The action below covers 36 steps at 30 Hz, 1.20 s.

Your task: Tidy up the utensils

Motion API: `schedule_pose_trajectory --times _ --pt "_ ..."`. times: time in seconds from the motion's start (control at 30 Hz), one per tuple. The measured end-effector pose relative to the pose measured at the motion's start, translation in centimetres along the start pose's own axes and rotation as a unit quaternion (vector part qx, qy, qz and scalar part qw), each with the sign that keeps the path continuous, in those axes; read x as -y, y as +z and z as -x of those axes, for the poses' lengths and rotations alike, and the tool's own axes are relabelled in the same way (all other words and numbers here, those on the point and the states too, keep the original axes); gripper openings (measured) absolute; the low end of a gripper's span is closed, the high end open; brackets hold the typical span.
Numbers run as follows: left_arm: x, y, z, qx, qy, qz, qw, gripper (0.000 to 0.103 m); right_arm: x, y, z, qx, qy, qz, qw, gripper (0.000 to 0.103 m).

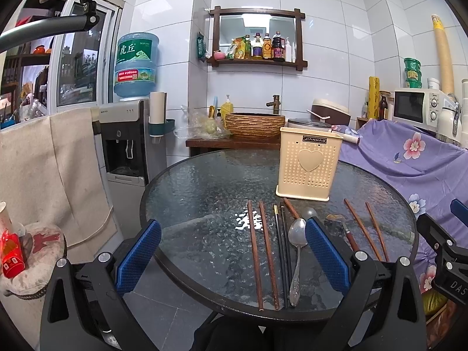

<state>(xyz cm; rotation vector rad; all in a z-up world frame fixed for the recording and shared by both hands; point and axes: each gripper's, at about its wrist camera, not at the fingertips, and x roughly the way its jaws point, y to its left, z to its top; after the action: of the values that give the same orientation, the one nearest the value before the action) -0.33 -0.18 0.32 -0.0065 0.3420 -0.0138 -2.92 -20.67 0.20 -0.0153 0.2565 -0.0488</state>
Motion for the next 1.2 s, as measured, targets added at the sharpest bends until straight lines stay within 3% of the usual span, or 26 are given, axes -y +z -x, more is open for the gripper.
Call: schedule_pose_trajectory --times 0.3,0.5,0.7,0.97,1.2 --pt "-0.8 -0.3 -1.3 -0.033 -0.013 0.006 0.9994 0.097 0.6 -0.1 -1.4 -0.023 -0.021 0.011 0.999 0.098" --pt "-2.3 -0.3 -3.6 -0.082 -0.012 0.003 0.9966 0.097 3.8 -0.3 -4.5 -0.094 -0.050 0.000 0.994 0.098" --pt "-3.2 0.7 -7.2 -0.132 -0.006 -0.021 0.9910 0.096 6.7 -0.8 -8.4 -0.167 -0.041 -0.036 0.984 0.097" --pt "-3.0 2.4 -12.6 -0.179 -0.037 -0.031 0.9827 0.084 8.5 0.3 -14.2 -0.219 -0.026 -0.068 0.973 0.083" --pt "-1.5 2.5 -17.4 -0.236 -0.076 -0.037 0.9682 0.068 8.8 0.4 -18.9 -0.268 -0.033 -0.067 0.961 0.069"
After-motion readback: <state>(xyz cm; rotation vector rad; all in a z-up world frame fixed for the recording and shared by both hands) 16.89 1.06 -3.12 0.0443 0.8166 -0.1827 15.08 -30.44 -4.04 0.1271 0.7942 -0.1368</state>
